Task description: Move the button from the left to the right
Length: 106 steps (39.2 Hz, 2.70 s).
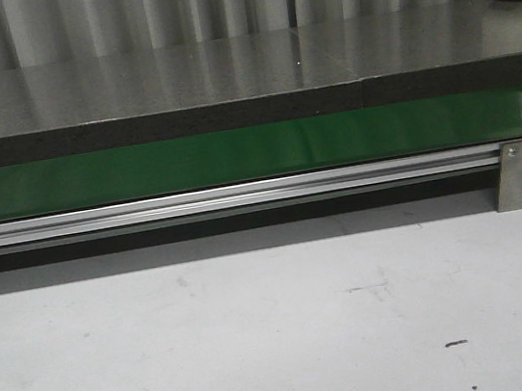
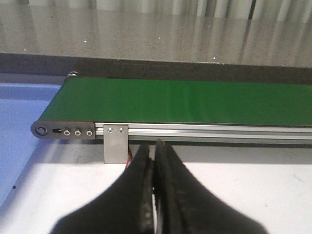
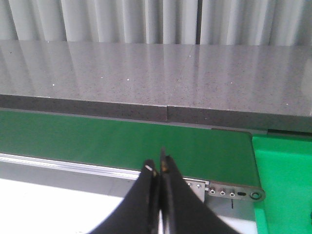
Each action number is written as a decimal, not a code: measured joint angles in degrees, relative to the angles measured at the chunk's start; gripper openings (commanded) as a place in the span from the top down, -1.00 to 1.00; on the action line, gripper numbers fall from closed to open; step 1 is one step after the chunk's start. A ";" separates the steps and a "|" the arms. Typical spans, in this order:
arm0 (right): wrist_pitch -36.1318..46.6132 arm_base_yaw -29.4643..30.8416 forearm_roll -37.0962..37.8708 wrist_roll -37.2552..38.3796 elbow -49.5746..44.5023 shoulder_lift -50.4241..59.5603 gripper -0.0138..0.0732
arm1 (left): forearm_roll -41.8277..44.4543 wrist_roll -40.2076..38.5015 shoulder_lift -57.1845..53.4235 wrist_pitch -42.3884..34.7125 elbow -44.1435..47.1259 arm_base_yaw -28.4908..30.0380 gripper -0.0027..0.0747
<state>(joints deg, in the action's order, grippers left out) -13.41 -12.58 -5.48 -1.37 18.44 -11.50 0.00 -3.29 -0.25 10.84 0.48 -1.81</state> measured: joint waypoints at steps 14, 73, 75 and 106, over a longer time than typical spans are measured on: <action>0.00 0.00 0.00 0.00 0.00 0.09 0.84 | 0.00 0.00 0.00 -1.18 0.00 0.00 0.99; -0.66 12.22 -0.44 0.00 -20.01 12.05 0.84 | 0.00 0.00 0.00 -1.51 0.00 0.00 0.99; -0.79 12.22 -0.44 0.00 -20.01 12.05 0.84 | 0.00 0.00 0.00 -1.51 0.00 0.00 0.99; -0.91 12.22 -0.44 0.00 -20.01 12.05 0.84 | 0.00 0.00 0.00 -1.51 0.00 0.00 0.99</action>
